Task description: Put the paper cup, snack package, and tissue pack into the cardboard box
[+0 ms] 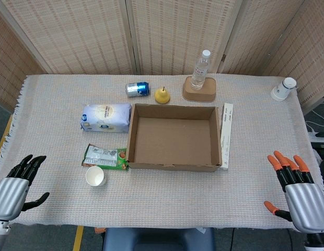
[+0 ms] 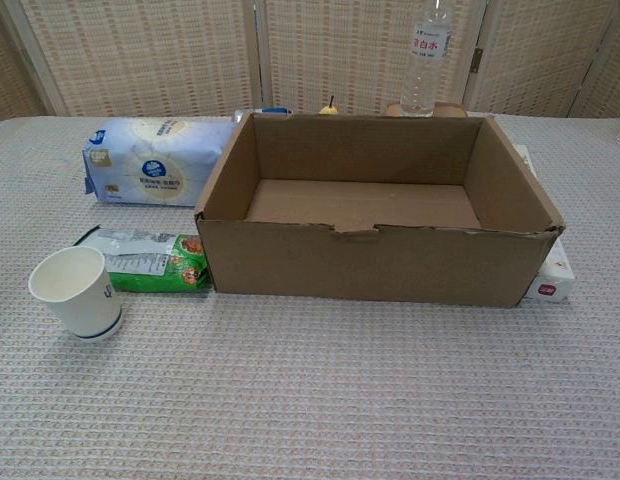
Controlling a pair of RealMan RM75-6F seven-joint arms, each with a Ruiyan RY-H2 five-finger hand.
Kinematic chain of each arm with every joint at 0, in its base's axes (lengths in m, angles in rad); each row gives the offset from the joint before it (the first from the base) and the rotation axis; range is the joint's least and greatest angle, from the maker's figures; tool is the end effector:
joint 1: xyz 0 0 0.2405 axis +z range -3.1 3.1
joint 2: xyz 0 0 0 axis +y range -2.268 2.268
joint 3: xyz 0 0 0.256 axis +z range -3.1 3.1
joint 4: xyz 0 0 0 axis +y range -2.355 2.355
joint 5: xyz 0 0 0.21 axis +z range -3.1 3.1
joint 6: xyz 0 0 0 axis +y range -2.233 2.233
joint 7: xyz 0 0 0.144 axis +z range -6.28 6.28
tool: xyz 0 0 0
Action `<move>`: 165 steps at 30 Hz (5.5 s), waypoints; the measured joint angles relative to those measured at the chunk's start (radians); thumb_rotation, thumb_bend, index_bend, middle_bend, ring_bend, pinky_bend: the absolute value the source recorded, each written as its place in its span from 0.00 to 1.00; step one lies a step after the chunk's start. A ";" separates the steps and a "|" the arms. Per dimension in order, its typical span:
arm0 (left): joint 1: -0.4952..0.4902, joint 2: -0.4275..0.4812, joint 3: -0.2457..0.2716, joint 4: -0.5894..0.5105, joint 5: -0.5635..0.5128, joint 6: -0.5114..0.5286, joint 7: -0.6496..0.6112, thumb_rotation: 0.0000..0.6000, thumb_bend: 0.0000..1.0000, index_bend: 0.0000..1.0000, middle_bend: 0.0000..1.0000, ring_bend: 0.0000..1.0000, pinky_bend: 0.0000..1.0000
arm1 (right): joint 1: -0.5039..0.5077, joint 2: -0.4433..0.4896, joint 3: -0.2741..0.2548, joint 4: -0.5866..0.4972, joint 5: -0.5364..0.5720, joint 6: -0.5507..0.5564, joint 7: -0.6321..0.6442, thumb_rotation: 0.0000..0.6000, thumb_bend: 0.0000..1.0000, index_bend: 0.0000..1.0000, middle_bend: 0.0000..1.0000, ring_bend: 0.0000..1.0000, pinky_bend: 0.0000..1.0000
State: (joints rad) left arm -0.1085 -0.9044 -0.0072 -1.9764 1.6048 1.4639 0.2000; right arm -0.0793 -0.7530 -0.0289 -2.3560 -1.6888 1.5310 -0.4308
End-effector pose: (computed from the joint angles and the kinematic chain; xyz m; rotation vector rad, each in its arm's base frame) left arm -0.2368 0.1712 0.1806 -1.5511 -0.8376 -0.9120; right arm -0.1786 -0.1250 0.2083 1.4567 -0.8864 0.8543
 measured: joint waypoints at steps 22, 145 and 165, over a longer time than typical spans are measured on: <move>-0.032 0.018 0.013 -0.023 0.008 -0.068 -0.007 1.00 0.21 0.01 0.10 0.04 0.20 | 0.015 -0.032 0.011 0.000 0.039 -0.022 -0.051 1.00 0.00 0.00 0.00 0.00 0.00; -0.919 -0.246 -0.254 -0.027 -0.622 -0.530 0.729 1.00 0.27 0.41 0.45 0.31 0.47 | 0.026 -0.003 0.031 0.000 0.118 0.018 -0.010 1.00 0.00 0.00 0.00 0.00 0.00; -0.957 -0.362 -0.223 0.117 -0.628 -0.396 0.675 1.00 0.15 0.00 0.00 0.00 0.14 | 0.027 0.002 0.030 0.000 0.125 0.014 -0.007 1.00 0.00 0.00 0.00 0.00 0.00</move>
State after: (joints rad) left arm -1.0657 -1.2669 -0.2299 -1.8598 0.9768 1.0679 0.8751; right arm -0.0527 -0.7509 0.0010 -2.3560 -1.5640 1.5452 -0.4379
